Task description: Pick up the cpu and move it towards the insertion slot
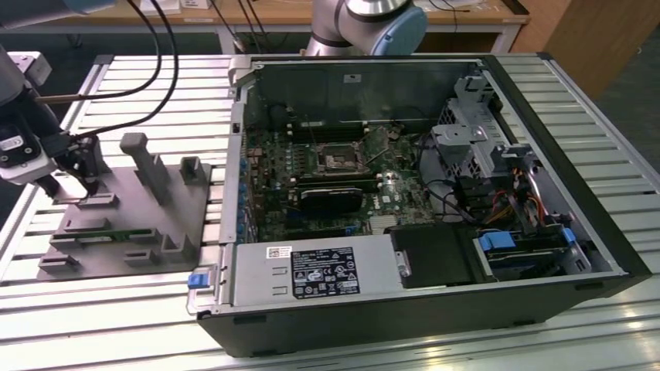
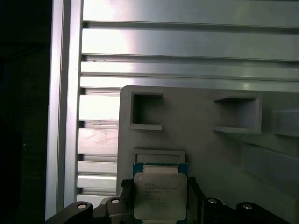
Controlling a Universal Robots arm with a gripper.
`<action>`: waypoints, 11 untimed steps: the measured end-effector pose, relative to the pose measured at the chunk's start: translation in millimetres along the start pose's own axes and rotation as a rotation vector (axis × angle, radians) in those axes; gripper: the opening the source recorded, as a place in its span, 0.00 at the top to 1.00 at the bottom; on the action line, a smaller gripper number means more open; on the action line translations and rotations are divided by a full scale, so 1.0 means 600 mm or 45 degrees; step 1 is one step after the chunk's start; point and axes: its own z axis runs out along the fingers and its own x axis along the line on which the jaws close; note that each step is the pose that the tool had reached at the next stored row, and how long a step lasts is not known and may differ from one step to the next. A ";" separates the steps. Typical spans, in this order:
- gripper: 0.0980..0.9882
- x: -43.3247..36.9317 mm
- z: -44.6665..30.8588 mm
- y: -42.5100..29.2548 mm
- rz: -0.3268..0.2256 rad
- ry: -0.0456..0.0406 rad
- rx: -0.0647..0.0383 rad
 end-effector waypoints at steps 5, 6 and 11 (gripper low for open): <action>0.50 0.000 -0.007 0.001 0.000 0.000 0.000; 0.50 0.000 -0.008 0.002 0.000 0.000 0.000; 0.50 0.000 -0.016 0.003 0.000 0.000 0.000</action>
